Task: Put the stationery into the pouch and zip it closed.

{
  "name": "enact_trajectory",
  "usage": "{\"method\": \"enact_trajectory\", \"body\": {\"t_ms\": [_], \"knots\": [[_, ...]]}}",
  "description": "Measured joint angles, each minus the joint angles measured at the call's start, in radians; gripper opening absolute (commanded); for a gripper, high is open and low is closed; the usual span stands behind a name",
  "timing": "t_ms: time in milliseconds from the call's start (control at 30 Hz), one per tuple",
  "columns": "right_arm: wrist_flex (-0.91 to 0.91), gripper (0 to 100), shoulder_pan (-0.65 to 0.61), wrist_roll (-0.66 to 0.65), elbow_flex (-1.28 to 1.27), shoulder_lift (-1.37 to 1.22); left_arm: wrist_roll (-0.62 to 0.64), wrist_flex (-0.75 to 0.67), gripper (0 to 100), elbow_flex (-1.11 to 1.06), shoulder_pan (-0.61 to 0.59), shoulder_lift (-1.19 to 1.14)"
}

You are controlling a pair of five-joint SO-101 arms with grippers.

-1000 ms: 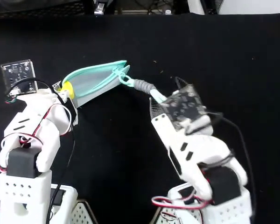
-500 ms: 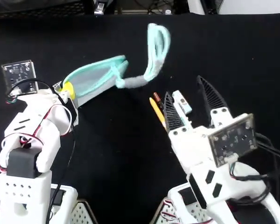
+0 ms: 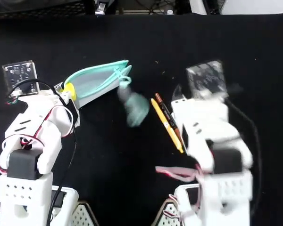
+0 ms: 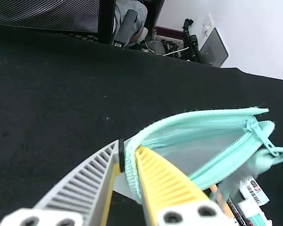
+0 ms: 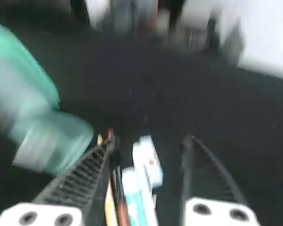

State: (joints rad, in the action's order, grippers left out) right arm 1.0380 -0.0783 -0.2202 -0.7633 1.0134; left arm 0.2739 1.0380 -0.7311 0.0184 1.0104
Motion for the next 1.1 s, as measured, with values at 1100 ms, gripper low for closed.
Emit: {"method": "enact_trajectory", "body": {"t_ms": [1100], "knots": [[-0.532,12.7,-0.157,-0.046,-0.213,-0.784,0.000,0.000,3,-0.014,0.000,0.000]]}}
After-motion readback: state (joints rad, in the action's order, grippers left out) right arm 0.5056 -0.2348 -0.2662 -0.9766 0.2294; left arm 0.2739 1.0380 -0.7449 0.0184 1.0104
